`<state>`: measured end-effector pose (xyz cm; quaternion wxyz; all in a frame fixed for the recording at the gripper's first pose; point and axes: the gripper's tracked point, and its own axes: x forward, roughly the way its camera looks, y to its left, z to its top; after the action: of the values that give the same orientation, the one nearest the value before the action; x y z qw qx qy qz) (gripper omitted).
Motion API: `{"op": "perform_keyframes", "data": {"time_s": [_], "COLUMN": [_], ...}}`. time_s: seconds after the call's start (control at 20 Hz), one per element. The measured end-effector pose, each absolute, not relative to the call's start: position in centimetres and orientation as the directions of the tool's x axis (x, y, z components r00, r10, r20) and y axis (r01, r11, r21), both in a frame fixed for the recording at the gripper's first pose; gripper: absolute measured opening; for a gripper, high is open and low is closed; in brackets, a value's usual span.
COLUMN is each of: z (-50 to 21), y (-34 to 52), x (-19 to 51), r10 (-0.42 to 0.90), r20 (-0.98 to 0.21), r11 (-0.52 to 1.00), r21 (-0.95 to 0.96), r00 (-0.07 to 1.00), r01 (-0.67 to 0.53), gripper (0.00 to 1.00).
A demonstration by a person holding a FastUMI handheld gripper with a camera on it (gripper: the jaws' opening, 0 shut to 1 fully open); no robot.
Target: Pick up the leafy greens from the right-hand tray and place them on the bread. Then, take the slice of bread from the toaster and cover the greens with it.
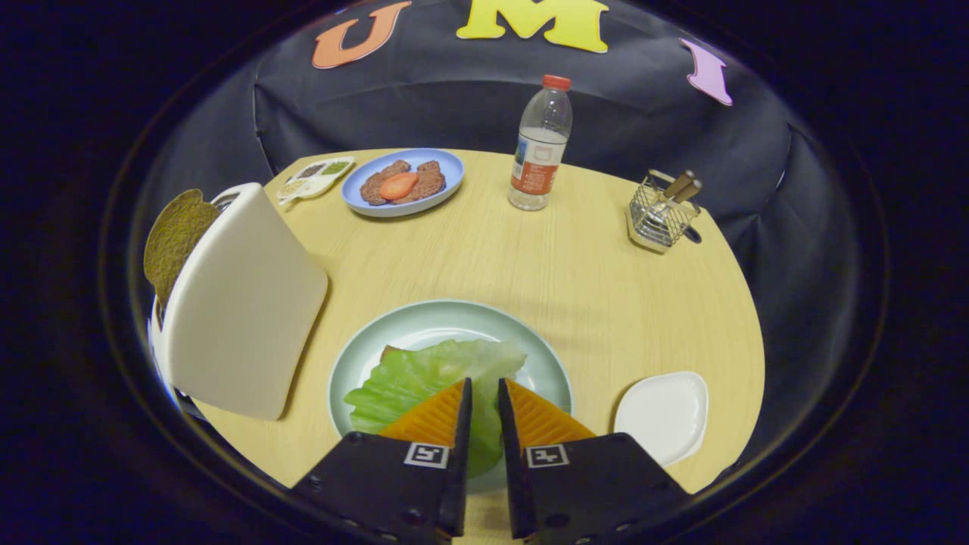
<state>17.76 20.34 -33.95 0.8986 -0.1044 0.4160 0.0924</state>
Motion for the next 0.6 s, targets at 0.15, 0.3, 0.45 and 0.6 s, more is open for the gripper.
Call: {"op": "perform_keyframes", "data": {"time_s": [0.15,0.3,0.45,0.6], "z": [-32.1,-29.8,-26.8,-23.6], "y": [19.6,19.4,19.2,19.1], "x": [16.8,15.5,14.4,13.4], "r10": [0.082,0.101,0.098,0.068], "r20": [-0.746,-0.716,-0.665,-0.589], "r11": [0.962,0.966,0.971,0.983], "r21": [-0.114,-0.094,-0.097,-0.097], "r00": [0.661,0.691,0.740,0.805], "r01": [-0.247,-0.239,-0.216,-0.154], "gripper": [0.27,0.42,0.50,0.51]}}
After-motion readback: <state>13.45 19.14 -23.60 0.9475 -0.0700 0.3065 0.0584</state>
